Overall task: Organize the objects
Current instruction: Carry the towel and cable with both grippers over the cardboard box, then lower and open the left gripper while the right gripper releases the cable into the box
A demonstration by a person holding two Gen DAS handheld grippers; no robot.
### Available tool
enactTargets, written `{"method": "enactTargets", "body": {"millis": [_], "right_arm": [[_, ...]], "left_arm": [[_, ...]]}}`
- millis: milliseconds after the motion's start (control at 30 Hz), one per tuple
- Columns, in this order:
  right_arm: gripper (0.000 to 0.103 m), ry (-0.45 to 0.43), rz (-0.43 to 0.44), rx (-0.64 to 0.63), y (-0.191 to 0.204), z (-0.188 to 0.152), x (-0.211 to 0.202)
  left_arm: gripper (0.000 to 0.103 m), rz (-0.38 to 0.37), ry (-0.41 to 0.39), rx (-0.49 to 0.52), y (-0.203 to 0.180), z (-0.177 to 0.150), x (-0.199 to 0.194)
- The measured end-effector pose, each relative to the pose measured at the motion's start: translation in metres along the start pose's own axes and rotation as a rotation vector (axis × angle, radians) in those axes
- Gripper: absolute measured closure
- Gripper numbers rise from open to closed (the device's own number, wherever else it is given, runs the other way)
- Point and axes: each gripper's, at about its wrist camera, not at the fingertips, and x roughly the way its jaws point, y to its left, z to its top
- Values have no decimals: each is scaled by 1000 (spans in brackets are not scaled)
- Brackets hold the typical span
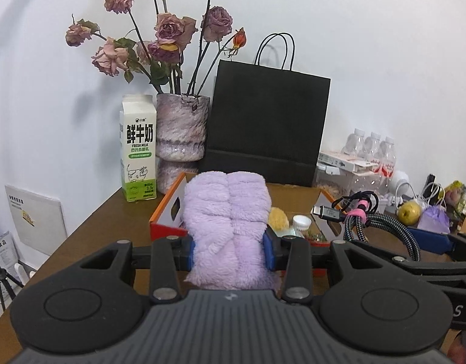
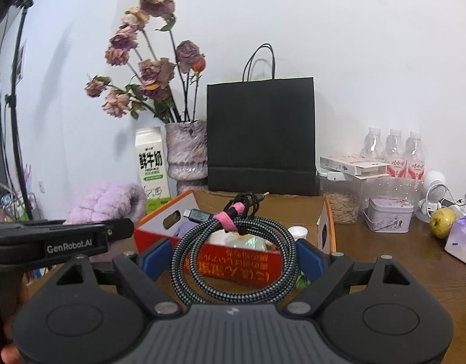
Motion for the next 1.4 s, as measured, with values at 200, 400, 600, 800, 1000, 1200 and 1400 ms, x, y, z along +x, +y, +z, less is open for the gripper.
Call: {"method": "enactTargets", "body": {"millis": [200,400,600,800,1000,1200,1400], "right_arm": [[16,2,1,11,-6,6,22],[16,10,-2,8,-13,12,43],[16,9,-7,4,-17,15,55],[16,6,-13,-7,-24,22,73],[16,3,-19,-18,-27,27,88],[16,6,-21,-32,-31,32,103],[16,9,-29,-43,-36,35,119]], "left_arm": [[63,-4,4,0,-1,5,21],[63,-1,0,0,2,12,36],[63,1,0,2,4,19,52],[63,4,-1,6,7,25,69],[63,1,-5,21,7,30,85],[63,7,-1,33,7,36,102],[63,8,1,41,8,42,121]]}}
